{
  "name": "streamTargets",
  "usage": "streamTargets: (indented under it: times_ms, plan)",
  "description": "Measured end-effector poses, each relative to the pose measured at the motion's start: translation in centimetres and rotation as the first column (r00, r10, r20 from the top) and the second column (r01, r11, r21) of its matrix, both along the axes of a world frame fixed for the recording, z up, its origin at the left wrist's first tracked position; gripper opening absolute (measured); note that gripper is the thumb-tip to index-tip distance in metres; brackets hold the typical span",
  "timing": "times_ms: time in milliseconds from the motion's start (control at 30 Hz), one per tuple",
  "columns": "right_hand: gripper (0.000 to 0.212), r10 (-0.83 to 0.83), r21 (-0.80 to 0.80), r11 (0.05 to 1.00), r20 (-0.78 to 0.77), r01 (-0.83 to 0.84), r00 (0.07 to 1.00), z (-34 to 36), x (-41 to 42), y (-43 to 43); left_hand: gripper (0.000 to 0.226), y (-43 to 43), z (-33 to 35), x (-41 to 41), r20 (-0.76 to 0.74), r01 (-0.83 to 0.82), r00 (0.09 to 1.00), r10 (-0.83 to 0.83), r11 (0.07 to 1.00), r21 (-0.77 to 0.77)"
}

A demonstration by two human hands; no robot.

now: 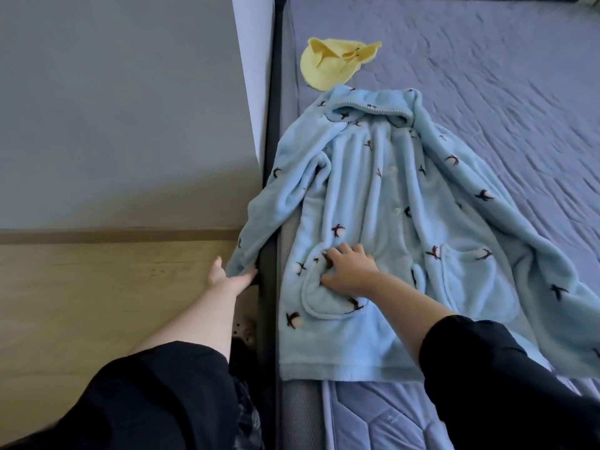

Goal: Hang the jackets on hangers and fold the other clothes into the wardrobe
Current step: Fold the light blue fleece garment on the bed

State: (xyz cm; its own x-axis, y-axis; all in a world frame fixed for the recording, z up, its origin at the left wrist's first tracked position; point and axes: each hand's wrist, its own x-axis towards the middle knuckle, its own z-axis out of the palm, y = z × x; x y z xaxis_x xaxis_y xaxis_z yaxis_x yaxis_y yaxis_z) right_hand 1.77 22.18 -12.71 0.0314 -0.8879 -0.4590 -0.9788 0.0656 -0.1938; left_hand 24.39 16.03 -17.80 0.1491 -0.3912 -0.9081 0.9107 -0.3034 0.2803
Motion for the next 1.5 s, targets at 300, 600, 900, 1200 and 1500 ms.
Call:
streamTargets:
  times_ms: [300, 600, 900, 1200, 1500]
  plan:
    - [0.051, -0.007, 0.124, 0.992, 0.011, 0.005, 1.000, 0.4, -0.1, -1.8, 0.021, -2.9, 0.0, -0.7, -0.241, -0.079, 0.968, 0.071, 0.997, -0.024]
    - [0.037, 0.037, 0.140, 0.990, -0.028, -0.033, 0.999, 0.8, 0.7, -2.8, 0.013, -6.4, 3.8, 1.4, -0.158, 0.167, 0.967, -0.198, 0.968, -0.186]
    - [0.028, -0.172, 0.083, 0.984, 0.201, 0.158, 0.964, 3.0, 0.5, -6.3, 0.018, -5.1, 3.6, -2.2, -0.243, 0.091, 0.960, -0.141, 0.975, -0.204]
    - [0.075, -0.072, -0.203, 0.977, -0.056, 0.059, 0.996, -1.5, 3.0, -7.8, 0.047, -9.2, 1.6, -1.1, -0.517, -0.232, 0.851, 0.095, 0.951, -0.207]
    - [0.078, -0.085, -0.098, 0.990, 0.172, 0.103, 0.981, -0.7, 1.9, -7.9, 0.012, -13.8, 5.2, 0.0, -0.290, -0.178, 0.956, 0.047, 0.879, -0.442]
